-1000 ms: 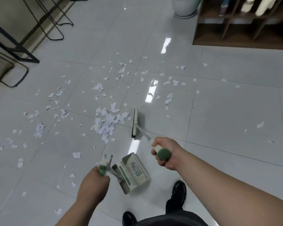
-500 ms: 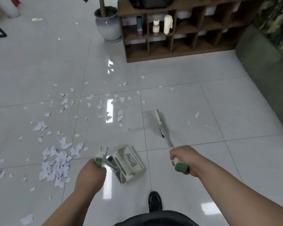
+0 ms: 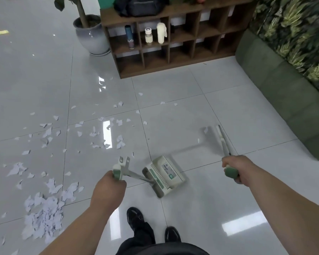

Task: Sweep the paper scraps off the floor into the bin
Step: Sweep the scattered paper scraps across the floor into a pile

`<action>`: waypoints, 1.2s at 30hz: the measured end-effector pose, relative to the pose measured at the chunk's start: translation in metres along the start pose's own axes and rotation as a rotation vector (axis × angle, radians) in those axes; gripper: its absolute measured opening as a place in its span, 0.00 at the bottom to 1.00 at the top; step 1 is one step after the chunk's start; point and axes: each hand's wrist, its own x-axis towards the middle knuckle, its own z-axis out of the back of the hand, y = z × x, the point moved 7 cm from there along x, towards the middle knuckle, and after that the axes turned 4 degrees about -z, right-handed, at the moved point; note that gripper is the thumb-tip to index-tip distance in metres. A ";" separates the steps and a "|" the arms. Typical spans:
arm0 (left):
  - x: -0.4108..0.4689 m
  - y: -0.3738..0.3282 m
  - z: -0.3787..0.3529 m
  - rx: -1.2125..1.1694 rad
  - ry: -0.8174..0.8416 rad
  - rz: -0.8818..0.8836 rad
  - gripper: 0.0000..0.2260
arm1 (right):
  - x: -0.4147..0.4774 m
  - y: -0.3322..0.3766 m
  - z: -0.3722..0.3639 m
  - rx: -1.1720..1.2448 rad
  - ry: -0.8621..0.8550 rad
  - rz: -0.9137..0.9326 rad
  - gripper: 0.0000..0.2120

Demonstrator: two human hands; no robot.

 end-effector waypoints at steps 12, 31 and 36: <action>0.081 0.023 0.056 0.020 0.055 0.078 0.04 | 0.046 0.055 -0.106 -0.049 0.039 -0.059 0.09; 0.134 0.080 0.151 -0.079 0.021 0.141 0.03 | -0.136 0.155 -0.340 -0.032 0.598 -0.123 0.14; 0.136 0.091 0.159 -0.148 0.008 0.192 0.04 | -0.146 0.177 -0.336 0.162 0.720 -0.204 0.13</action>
